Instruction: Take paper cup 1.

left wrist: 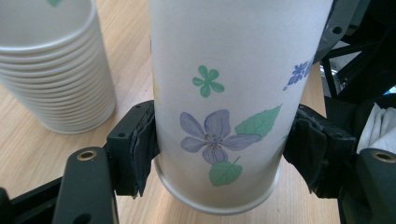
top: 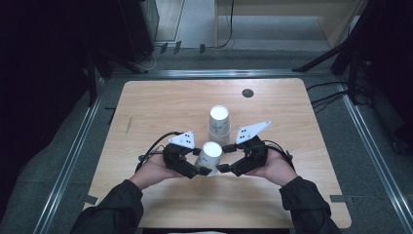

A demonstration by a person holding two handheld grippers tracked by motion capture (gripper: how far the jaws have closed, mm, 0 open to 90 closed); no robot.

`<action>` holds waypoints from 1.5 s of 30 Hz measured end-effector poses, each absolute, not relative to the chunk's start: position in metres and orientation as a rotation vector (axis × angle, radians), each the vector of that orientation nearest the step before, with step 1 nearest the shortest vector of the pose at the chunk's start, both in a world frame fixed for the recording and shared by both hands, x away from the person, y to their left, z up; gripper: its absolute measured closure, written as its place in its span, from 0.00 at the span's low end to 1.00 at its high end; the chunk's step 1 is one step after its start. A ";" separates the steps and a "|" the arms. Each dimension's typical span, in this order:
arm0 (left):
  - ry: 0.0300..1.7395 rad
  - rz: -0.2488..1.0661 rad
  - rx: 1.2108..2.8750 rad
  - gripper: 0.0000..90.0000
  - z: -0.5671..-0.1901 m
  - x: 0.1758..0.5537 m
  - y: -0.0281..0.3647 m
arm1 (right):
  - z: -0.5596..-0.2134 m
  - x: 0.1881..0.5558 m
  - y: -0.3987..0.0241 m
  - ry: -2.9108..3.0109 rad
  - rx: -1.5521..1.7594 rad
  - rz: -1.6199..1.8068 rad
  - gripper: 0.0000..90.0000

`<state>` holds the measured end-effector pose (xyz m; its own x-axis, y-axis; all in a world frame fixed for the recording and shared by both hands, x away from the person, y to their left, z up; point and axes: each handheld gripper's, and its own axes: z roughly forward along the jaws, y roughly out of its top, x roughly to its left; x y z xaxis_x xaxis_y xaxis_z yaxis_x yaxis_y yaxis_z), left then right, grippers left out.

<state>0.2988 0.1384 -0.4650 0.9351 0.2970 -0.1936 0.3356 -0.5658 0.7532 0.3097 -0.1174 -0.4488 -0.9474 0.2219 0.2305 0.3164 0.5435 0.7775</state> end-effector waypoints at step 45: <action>0.255 -0.050 2.688 0.32 -0.454 0.301 0.102 | -0.465 0.304 -0.103 -2.685 -0.410 -1.352 0.31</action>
